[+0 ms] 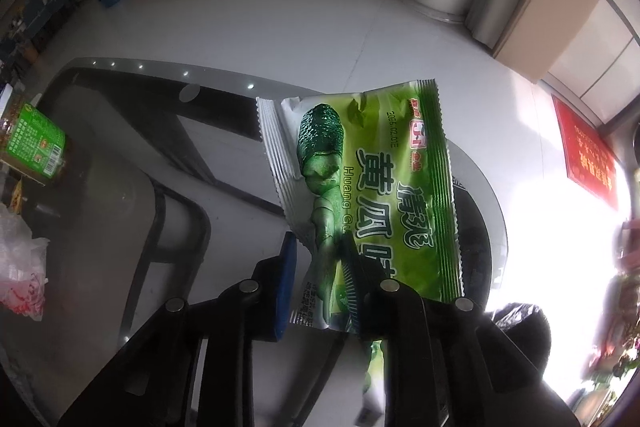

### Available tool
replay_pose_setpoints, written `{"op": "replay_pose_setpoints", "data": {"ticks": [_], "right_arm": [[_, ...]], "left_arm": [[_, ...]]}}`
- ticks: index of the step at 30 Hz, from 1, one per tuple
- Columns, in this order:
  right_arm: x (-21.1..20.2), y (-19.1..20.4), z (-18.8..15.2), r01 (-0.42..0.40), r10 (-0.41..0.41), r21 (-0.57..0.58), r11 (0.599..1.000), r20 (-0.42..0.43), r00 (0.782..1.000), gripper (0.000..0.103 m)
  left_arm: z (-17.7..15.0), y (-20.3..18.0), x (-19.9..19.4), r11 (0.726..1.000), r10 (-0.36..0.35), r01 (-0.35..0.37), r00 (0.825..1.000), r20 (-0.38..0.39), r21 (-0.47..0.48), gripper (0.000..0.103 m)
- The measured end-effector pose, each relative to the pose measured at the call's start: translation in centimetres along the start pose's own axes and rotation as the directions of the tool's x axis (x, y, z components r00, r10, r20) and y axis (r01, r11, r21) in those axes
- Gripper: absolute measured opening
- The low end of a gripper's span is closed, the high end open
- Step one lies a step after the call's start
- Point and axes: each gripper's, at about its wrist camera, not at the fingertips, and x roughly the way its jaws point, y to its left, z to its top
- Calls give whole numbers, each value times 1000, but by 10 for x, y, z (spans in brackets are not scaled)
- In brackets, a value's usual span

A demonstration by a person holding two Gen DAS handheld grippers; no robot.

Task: Collect trash
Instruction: 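Close the right gripper on the green chip packet, then carry the held green packet with the right gripper over the trash bin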

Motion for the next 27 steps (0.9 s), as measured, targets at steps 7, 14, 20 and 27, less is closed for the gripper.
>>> {"op": "replay_pose_setpoints", "data": {"ticks": [7,14,20,27], "right_arm": [[-12,3,0,-14,14,5,1000,25,1000,4],[-22,20,-6,-11,12,-25,1000,53,999,4],[-27,30,-12,-9,11,-36,999,53,999,3],[-36,33,-14,-13,15,-29,999,56,998,3]], "left_arm": [[0,1,4,1000,-1,1,1000,-7,9,78],[0,2,4,1000,-1,1,1000,-3,13,78],[-1,6,3,1000,-1,1,1000,-4,12,78],[-1,11,2,1000,0,0,1000,-1,10,78]]}}
